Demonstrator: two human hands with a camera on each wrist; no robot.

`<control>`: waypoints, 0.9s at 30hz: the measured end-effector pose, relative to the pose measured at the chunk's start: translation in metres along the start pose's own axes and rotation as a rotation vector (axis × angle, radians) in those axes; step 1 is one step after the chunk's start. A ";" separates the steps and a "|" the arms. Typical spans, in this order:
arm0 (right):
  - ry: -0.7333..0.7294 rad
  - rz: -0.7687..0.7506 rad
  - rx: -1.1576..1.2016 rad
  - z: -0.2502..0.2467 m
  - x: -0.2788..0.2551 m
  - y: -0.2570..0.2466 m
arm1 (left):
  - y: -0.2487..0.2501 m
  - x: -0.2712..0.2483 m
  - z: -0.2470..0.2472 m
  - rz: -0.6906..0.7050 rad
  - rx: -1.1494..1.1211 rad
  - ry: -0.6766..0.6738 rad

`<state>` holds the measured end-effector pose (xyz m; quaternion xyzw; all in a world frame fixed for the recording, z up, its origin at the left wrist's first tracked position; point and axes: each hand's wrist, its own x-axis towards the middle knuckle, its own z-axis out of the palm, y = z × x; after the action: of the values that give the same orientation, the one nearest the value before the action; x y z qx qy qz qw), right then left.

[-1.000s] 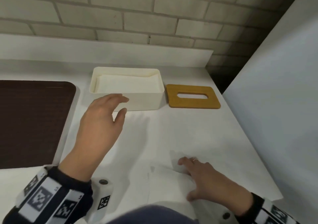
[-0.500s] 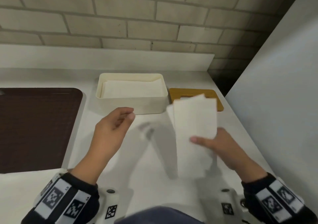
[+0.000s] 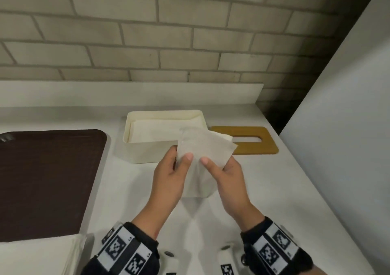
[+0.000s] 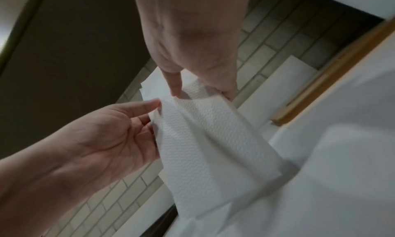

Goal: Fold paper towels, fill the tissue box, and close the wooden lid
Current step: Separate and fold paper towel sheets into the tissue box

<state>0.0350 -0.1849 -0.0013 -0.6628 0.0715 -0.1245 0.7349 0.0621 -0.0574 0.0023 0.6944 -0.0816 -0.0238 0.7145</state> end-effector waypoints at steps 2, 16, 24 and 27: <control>-0.043 -0.019 0.064 0.003 0.004 -0.004 | 0.002 0.004 -0.002 0.013 -0.054 -0.003; -0.273 0.205 -0.402 -0.012 0.035 0.009 | 0.007 0.031 -0.018 -0.061 -0.254 0.218; 0.039 0.040 -0.214 -0.008 0.108 -0.040 | 0.029 0.082 -0.069 0.029 0.093 0.404; 0.043 -0.028 -0.447 0.006 0.141 -0.035 | 0.026 0.100 -0.081 0.004 0.320 0.387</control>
<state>0.1686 -0.2211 0.0426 -0.8072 0.1038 -0.1298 0.5663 0.1709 0.0086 0.0347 0.7900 0.0527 0.1245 0.5980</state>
